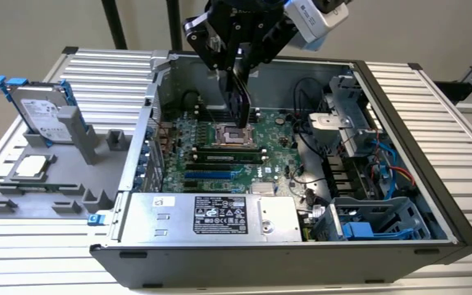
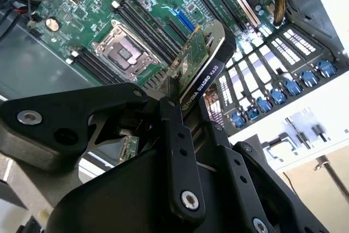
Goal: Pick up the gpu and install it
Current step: 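Insert the gpu into the slot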
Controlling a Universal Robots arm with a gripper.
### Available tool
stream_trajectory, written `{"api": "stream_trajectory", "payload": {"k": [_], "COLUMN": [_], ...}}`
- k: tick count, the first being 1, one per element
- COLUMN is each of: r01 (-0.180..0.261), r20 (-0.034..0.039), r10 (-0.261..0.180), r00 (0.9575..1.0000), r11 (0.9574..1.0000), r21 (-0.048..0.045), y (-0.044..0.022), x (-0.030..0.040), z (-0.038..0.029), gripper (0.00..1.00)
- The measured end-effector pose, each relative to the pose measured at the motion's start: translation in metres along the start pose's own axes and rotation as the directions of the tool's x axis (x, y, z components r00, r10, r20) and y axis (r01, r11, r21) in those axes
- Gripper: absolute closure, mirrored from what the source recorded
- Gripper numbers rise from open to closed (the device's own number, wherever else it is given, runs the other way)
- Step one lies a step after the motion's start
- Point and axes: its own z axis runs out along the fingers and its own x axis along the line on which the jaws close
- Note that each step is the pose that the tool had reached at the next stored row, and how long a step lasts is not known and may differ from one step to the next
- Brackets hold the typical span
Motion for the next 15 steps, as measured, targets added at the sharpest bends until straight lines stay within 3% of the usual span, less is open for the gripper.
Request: {"api": "stream_trajectory", "payload": {"k": [8, 15], "r01": [0.058, 0.110], "r20": [-0.0078, -0.0145], "r10": [-0.058, -0.110], "r00": [0.9983, 0.9939], "r11": [0.9983, 0.9940], "r21": [-0.0008, -0.0018], "y": [0.0000, 0.0000], "x": [0.0000, 0.0000], "z": [0.0000, 0.0000], "gripper": [1.00, 1.00]}}
